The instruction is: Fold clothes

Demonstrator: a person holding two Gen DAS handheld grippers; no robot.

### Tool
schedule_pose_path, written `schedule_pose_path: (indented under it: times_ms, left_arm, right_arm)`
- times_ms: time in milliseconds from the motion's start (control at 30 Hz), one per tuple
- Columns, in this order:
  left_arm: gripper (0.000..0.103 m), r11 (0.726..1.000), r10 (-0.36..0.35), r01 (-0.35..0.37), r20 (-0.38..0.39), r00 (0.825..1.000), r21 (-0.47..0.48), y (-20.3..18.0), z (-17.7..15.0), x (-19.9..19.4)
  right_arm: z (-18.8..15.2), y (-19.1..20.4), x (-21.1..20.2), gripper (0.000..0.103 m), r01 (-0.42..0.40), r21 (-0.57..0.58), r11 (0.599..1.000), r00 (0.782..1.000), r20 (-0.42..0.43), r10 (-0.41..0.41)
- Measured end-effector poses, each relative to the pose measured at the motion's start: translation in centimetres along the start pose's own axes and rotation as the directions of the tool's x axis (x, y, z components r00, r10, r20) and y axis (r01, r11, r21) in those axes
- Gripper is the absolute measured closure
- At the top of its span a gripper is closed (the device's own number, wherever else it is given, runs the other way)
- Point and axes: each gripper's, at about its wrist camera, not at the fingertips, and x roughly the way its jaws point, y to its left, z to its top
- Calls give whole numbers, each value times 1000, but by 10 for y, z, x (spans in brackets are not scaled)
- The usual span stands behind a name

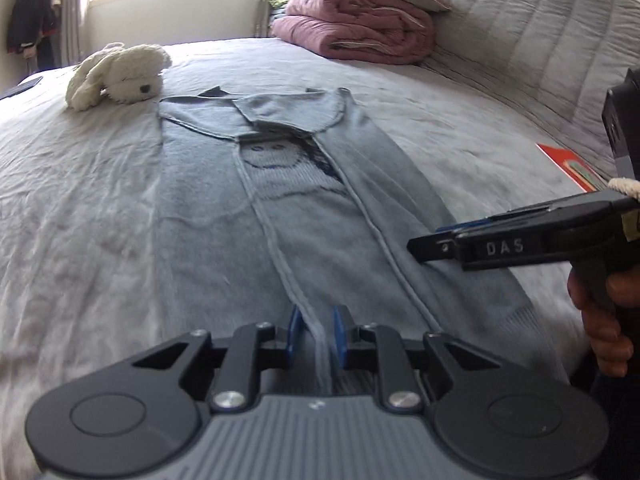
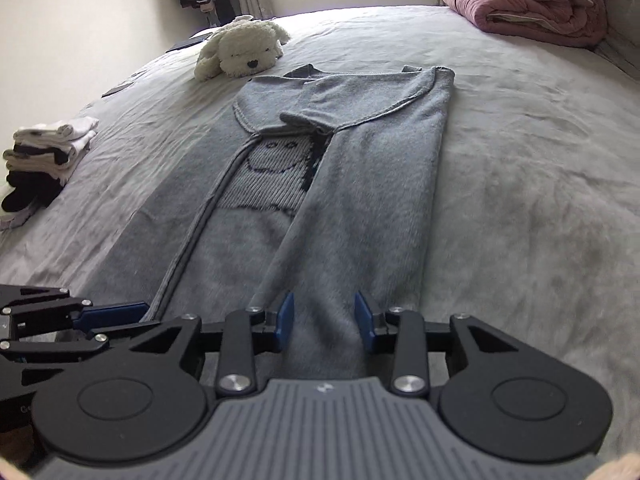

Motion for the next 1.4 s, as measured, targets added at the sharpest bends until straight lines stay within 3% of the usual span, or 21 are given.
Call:
schedule_pose_path:
  times_ms: [400, 567, 667, 733, 800, 867, 933, 1067, 1133, 1233, 1333, 1400]
  left_arm:
    - [83, 996, -73, 75, 35, 997, -50, 1, -31, -31]
    - [82, 988, -131, 134, 44, 990, -74, -1, -30, -37]
    - [82, 988, -151, 153, 48, 987, -38, -10, -26, -39]
    - [82, 988, -151, 152, 60, 987, -12, -15, -25, -43]
    - [82, 988, -152, 152, 71, 986, 14, -19, -24, -46]
    - [82, 987, -157, 158, 76, 985, -7, -13, -25, -49]
    - [82, 986, -156, 159, 68, 985, -48, -3, -27, -48]
    - [82, 975, -196, 199, 40, 980, -98, 12, -32, -45]
    - [81, 965, -231, 236, 55, 971, -117, 19, -32, -51]
    - [76, 926, -300, 322, 135, 944, -198, 40, -28, -66]
    - [73, 896, -291, 342, 208, 934, -282, 66, -24, -77]
    - [74, 902, -247, 301, 200, 948, -310, 75, -27, -74]
  right_arm:
    - [-70, 41, -50, 67, 31, -24, 999, 998, 50, -29]
    - [-77, 42, -62, 67, 6, 14, 1000, 999, 47, -7]
    - [-76, 42, -67, 71, 6, 7, 1000, 1000, 23, -6]
    - [-72, 34, -78, 77, 10, 50, 999, 999, 48, -12]
    - [-66, 23, -90, 76, 16, 97, 995, 996, 85, -24]
    - [-62, 9, -95, 69, 19, 132, 991, 993, 112, -34]
    - [-62, 1, -91, 68, 12, 164, 986, 995, 98, -28]
    - [-64, 19, -75, 68, 71, 80, 994, 997, 36, -74]
    - [-61, 26, -81, 68, 16, 65, 998, 997, 78, -21]
    - [-54, 37, -83, 68, -93, 75, 993, 991, 103, 86]
    - [-44, 48, -70, 68, -215, 127, 968, 975, 82, 205]
    - [-38, 55, -57, 68, -285, 174, 943, 958, 70, 277]
